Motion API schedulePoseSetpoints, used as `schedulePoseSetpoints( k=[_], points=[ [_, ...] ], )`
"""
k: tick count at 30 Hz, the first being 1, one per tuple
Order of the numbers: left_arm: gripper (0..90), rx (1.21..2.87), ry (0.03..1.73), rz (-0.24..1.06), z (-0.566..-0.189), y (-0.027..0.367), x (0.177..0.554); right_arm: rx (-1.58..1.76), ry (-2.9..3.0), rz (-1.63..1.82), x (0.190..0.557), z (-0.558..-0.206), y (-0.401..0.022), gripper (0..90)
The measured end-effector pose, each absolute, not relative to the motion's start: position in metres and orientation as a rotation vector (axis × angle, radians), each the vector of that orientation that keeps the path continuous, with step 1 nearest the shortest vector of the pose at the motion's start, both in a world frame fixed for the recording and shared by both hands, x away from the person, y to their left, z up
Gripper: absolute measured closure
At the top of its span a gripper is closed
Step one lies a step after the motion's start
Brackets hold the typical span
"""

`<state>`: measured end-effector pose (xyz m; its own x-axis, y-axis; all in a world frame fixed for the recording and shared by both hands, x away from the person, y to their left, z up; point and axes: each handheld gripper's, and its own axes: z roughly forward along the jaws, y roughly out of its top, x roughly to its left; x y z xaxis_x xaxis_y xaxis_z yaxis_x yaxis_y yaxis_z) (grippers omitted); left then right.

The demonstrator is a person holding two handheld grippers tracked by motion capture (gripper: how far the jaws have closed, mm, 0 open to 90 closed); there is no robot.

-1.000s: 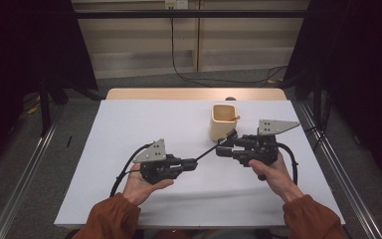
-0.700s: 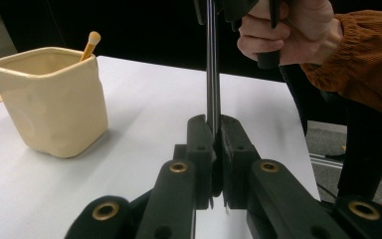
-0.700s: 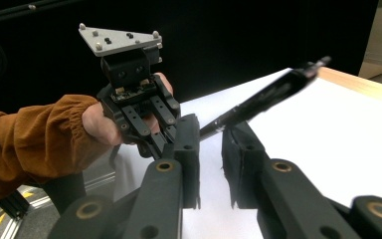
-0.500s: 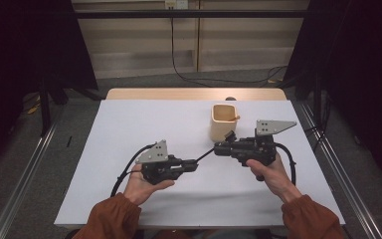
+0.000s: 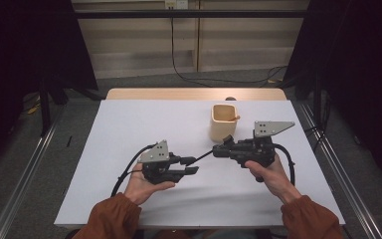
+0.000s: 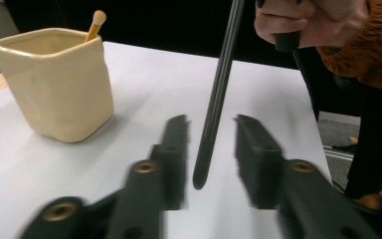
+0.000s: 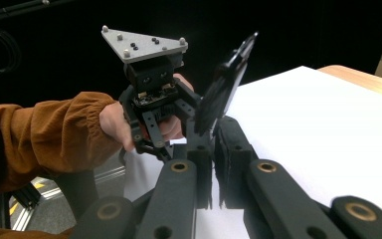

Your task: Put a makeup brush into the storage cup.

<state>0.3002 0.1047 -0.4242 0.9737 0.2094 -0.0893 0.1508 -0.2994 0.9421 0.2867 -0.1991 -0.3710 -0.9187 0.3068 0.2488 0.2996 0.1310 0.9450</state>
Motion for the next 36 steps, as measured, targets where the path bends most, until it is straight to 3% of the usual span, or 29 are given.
schedulePoseSetpoints(
  k=[3, 10, 16, 23, 36],
  points=[
    [53.4, 1.879, 0.295, 0.067, -0.424, 0.106, 0.301, 0.639, 2.361, 1.955, 0.287, -0.371, -0.2, 85.8],
    [23.8, 1.865, 0.38, 0.096, -0.419, 0.11, 0.301, 0.65, 2.359, 1.943, 0.287, -0.37, -0.202, 85.8],
    [7.9, 1.854, 0.431, 0.113, -0.416, 0.112, 0.3, 0.675, 2.35, 1.909, 0.287, -0.369, -0.204, 85.9],
    [2.4, 1.866, 0.473, 0.151, -0.413, 0.117, 0.299, 0.69, 2.342, 1.898, 0.287, -0.368, -0.207, 85.8],
    [2.5, 1.813, 0.585, 0.235, -0.409, 0.14, 0.298, 0.73, 2.338, 1.831, 0.288, -0.368, -0.21, 85.8]
  ],
)
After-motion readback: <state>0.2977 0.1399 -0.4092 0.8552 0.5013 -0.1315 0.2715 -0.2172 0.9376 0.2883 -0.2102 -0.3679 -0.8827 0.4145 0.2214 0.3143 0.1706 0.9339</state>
